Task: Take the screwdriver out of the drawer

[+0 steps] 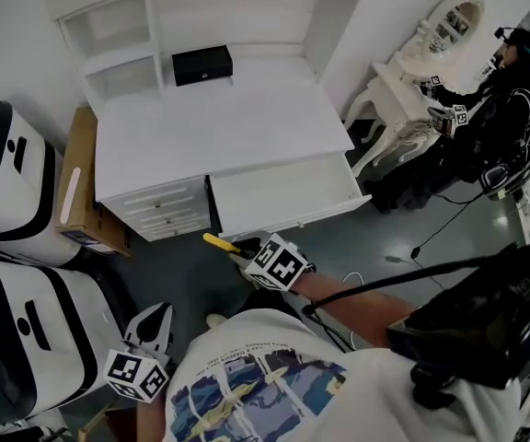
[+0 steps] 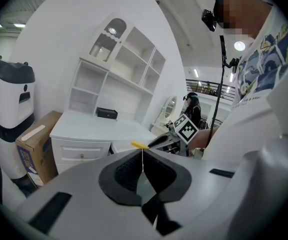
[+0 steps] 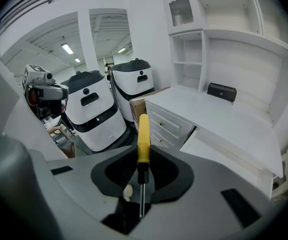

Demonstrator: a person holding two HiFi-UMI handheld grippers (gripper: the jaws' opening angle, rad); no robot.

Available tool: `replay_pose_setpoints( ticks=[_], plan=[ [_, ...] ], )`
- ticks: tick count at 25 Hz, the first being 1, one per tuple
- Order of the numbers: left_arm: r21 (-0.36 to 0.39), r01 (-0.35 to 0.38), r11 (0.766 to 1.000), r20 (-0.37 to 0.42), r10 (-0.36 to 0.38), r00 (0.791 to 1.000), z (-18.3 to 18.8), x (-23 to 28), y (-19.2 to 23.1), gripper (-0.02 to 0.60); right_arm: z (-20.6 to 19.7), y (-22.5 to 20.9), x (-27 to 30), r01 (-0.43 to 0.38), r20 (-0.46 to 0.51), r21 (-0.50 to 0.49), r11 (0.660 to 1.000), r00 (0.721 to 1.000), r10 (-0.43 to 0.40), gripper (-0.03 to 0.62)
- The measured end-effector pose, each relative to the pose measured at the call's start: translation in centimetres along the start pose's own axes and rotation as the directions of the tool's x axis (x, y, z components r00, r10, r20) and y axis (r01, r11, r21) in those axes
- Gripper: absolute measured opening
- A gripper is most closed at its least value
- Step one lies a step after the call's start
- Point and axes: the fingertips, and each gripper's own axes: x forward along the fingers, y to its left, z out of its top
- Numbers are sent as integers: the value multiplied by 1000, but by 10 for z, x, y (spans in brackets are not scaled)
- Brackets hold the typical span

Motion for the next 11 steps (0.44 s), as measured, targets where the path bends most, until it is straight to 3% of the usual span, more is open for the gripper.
replay_pose_setpoints(
  ticks=[11],
  plan=[
    [13,5,1000,-20,-5,1000,7,6,0,14,1,-11,-4,2,5,24,1000,1000,-2,95]
  ],
)
